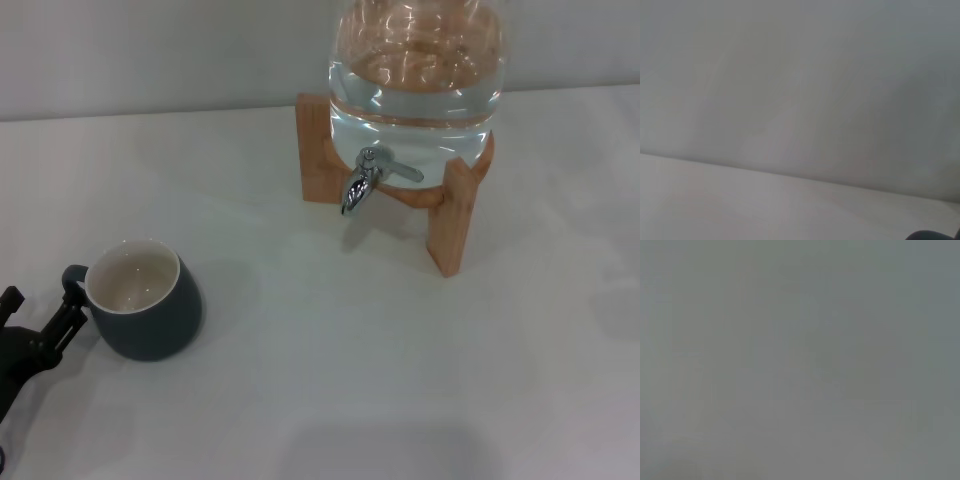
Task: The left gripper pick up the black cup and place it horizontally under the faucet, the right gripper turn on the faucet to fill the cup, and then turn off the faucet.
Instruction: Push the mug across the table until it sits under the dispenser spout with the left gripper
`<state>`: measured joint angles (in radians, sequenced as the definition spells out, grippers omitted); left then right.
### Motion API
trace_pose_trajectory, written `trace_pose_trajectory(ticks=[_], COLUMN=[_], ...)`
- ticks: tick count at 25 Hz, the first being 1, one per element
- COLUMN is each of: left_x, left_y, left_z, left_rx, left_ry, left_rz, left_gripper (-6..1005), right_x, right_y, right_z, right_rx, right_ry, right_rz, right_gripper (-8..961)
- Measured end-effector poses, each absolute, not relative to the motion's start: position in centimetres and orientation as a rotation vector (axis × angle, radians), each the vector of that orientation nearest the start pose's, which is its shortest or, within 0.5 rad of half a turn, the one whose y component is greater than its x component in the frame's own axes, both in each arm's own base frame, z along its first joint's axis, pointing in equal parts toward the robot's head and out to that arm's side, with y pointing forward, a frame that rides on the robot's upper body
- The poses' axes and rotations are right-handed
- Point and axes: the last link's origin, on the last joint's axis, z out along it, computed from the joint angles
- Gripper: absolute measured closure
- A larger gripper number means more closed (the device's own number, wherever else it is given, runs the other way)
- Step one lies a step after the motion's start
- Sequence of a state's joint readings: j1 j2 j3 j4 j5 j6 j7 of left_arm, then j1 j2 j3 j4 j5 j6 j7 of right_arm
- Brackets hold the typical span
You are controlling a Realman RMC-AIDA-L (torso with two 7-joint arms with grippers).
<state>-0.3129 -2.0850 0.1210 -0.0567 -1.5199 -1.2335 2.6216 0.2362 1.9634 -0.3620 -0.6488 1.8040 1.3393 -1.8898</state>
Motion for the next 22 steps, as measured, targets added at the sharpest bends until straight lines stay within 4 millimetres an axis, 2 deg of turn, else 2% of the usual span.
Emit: trace_pose_trajectory(ticks=[22], left_x=[-36.92], left_y=[25.71], left_z=[-4.17], left_rx=[-1.758], left_ry=[-0.895], left_rz=[-0.766], left_gripper=[138], right_x=[38.44], right_y=[28.66], right_z=[17.95], right_rx=[-1.570], right_ry=[0.673], right_rz=[0.928], right_gripper=[107])
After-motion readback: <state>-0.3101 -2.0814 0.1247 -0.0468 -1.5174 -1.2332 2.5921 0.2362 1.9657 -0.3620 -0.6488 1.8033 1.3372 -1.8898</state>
